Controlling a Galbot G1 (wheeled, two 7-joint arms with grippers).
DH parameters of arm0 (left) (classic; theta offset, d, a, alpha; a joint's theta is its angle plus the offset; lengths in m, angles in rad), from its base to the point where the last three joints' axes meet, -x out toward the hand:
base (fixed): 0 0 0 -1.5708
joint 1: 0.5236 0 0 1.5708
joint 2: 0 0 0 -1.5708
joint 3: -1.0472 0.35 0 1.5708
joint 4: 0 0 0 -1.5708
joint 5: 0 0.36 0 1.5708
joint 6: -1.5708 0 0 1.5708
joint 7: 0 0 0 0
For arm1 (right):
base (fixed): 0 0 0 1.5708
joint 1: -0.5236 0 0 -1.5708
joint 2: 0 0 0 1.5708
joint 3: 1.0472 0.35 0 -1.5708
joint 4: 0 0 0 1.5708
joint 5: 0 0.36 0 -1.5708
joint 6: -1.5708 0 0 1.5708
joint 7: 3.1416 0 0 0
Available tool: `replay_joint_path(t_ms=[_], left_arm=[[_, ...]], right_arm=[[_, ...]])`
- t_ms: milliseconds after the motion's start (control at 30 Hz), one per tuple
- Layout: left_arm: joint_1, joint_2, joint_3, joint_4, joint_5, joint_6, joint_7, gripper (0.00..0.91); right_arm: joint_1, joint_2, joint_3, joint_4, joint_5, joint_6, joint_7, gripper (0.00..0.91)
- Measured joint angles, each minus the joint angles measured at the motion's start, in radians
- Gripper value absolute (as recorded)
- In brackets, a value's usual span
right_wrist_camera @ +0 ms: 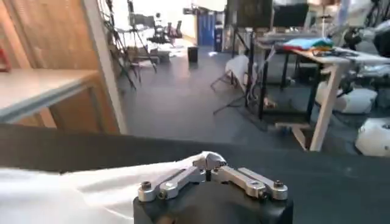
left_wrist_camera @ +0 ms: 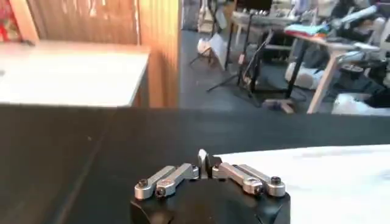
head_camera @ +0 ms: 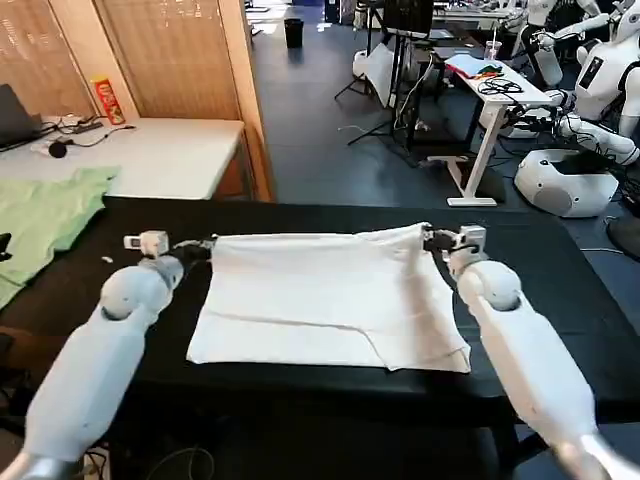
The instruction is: Fold and organize the clothes.
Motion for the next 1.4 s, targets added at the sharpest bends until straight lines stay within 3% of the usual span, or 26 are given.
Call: replay_joint_path(t_ms=[233,567,933,1400], left_arm=[[0.167,0.074,-0.057,-0.148,-0.008,-0.008,-0.007,0.166],[0.352,0.087,-0.104,-0.316,0.002,-0.007,-0.057,0.166],[0.477,0.071,-0.146,-0.375,0.036,-0.005,-0.061,0.166],[0.543,0.045,-0.196,-0.388,0.043,-0.027,-0.106,0.166]], right_arm=[[-0.153,-0.078,0.045,0.177,0.001,-0.085,0.051,0.059],[-0.296,-0.115,0.065,0.31,0.005,-0.195,0.08,0.059],[-0.404,-0.115,0.086,0.359,0.004,-0.21,0.09,0.059],[-0.435,-0.115,0.1,0.376,0.015,-0.204,0.129,0.059]])
